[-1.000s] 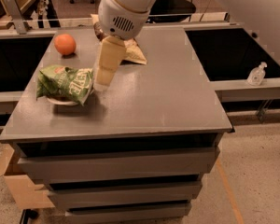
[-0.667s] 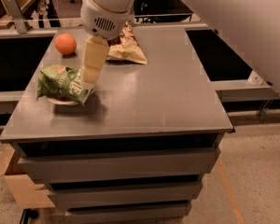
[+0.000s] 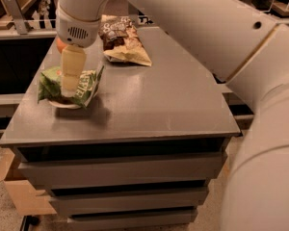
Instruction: Pick green jalapeno chip bag from paper bowl and place on counter
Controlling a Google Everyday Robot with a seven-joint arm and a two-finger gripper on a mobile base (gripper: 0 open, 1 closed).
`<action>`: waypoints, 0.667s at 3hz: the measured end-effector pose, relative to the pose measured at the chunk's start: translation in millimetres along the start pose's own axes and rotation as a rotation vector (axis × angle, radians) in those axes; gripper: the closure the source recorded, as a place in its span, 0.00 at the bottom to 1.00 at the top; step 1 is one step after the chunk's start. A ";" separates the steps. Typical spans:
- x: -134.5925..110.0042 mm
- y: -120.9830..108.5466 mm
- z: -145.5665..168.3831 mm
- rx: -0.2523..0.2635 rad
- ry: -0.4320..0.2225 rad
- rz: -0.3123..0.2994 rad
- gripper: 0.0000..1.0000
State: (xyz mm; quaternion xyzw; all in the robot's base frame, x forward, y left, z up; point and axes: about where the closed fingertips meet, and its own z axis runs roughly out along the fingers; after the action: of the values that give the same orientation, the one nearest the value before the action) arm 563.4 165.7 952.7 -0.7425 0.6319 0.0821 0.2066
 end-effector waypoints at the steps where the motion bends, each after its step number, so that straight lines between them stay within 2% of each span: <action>1: -11.0 -2.7 21.5 -0.043 0.002 -0.013 0.00; 2: -21.1 -1.8 42.7 -0.092 0.005 -0.031 0.00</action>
Offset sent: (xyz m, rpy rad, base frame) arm 0.0026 0.0535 -0.0437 -0.0448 0.1115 0.1008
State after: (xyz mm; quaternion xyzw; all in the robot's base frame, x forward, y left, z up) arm 567.2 202.5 922.7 -0.7611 0.6163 0.1061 0.1722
